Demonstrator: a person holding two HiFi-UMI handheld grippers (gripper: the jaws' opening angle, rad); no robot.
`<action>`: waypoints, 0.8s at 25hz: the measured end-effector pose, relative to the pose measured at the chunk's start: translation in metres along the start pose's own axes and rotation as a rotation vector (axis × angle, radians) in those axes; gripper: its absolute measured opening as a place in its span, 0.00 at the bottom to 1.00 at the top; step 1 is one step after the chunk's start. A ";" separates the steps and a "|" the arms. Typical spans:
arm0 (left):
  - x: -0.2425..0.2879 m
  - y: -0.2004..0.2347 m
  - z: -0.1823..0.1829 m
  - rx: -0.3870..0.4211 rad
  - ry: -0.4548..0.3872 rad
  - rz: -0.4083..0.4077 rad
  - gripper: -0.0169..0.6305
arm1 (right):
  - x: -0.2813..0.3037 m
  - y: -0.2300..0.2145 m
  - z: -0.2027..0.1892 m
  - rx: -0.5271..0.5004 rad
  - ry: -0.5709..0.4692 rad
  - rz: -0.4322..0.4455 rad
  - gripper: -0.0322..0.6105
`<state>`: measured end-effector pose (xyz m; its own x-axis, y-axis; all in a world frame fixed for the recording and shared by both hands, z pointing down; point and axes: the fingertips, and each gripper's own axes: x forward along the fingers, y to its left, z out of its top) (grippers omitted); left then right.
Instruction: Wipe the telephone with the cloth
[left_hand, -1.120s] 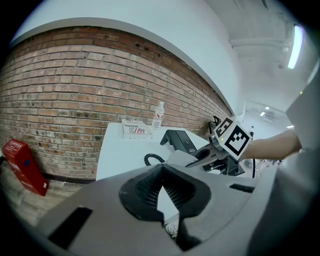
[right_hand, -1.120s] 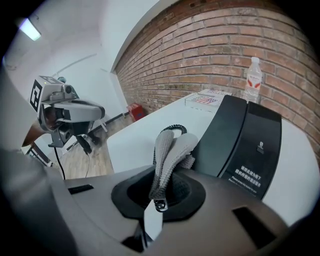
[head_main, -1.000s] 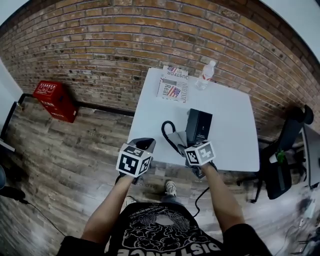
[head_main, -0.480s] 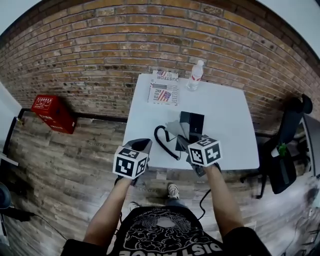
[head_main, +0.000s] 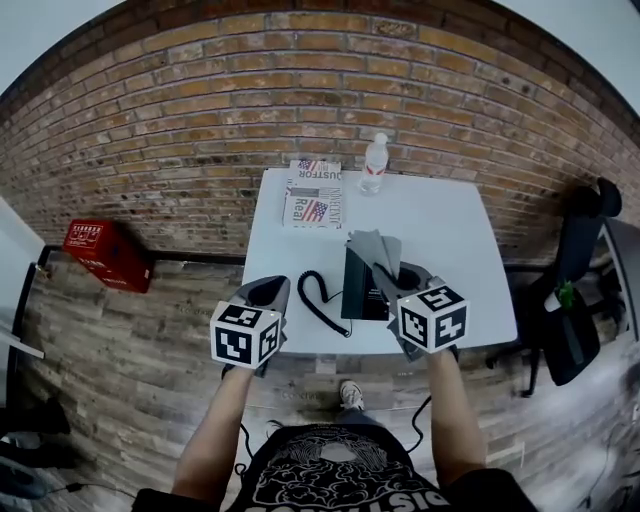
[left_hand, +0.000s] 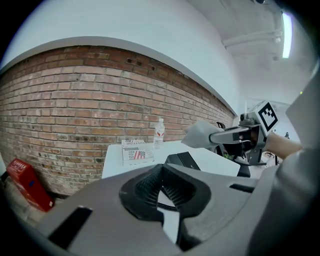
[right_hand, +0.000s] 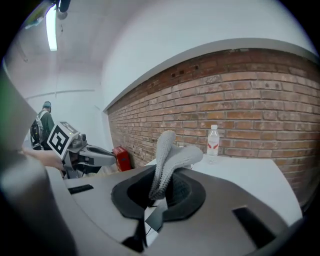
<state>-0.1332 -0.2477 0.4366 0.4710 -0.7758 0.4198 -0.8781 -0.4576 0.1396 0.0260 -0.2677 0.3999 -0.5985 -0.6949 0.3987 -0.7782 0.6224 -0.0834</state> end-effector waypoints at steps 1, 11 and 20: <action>-0.001 0.000 0.004 0.004 -0.009 0.006 0.04 | -0.005 -0.003 0.004 0.000 -0.017 -0.011 0.07; -0.005 -0.003 0.020 0.063 -0.023 0.054 0.04 | -0.026 -0.018 0.020 -0.059 -0.067 -0.045 0.07; -0.009 0.010 0.022 0.057 -0.019 0.077 0.04 | -0.033 -0.029 0.024 -0.074 -0.074 -0.068 0.07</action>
<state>-0.1444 -0.2549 0.4141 0.4041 -0.8178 0.4098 -0.9060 -0.4196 0.0559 0.0637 -0.2716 0.3677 -0.5596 -0.7593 0.3321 -0.8029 0.5960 0.0098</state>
